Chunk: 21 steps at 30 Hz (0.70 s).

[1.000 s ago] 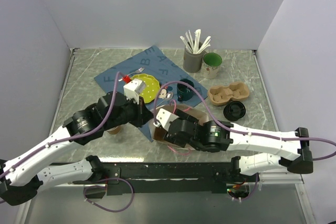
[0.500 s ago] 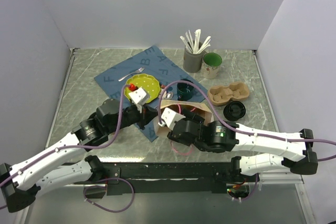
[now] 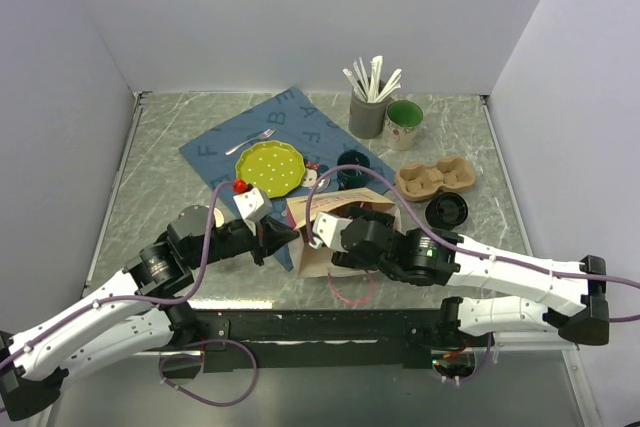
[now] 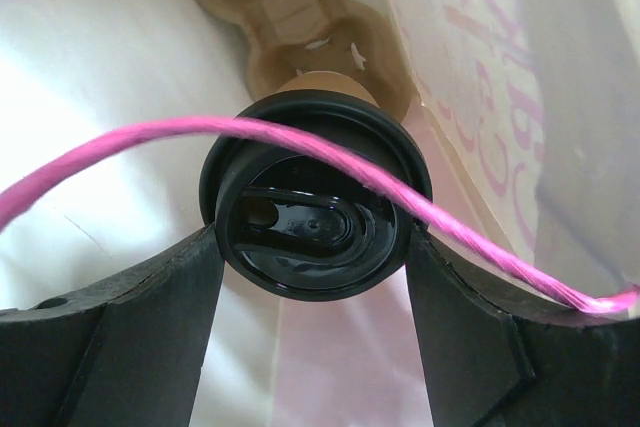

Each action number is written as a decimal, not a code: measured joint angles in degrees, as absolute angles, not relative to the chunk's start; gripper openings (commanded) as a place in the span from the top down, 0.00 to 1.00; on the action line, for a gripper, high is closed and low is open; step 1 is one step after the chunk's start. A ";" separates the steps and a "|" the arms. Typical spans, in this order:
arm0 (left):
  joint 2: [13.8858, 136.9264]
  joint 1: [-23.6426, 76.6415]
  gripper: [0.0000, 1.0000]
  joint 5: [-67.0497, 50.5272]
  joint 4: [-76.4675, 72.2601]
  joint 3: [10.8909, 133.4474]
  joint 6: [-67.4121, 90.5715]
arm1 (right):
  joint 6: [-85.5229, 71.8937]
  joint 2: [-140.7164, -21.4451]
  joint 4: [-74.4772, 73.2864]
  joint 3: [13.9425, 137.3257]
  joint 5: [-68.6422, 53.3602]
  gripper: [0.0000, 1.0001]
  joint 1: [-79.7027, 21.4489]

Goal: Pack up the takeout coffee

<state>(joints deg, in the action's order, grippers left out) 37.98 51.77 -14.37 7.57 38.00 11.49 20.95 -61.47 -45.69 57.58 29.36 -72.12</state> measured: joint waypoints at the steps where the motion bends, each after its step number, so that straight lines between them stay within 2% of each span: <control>1: 37.89 51.77 0.99 -14.44 7.44 37.85 11.51 | 22.83 -61.17 -45.36 57.10 28.56 0.57 -71.59; 10: 37.78 50.33 0.99 -15.73 7.51 37.74 12.27 | 38.52 -60.80 -38.35 54.24 19.62 0.56 -67.66; 21: 38.17 43.46 0.99 -23.14 7.55 38.09 13.45 | 48.86 -62.67 -34.98 53.91 12.78 0.56 -60.23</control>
<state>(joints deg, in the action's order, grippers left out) 38.17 43.46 -23.14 7.55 38.09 13.45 48.86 -62.67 -34.98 53.91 12.78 -60.23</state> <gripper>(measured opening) 0.018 0.755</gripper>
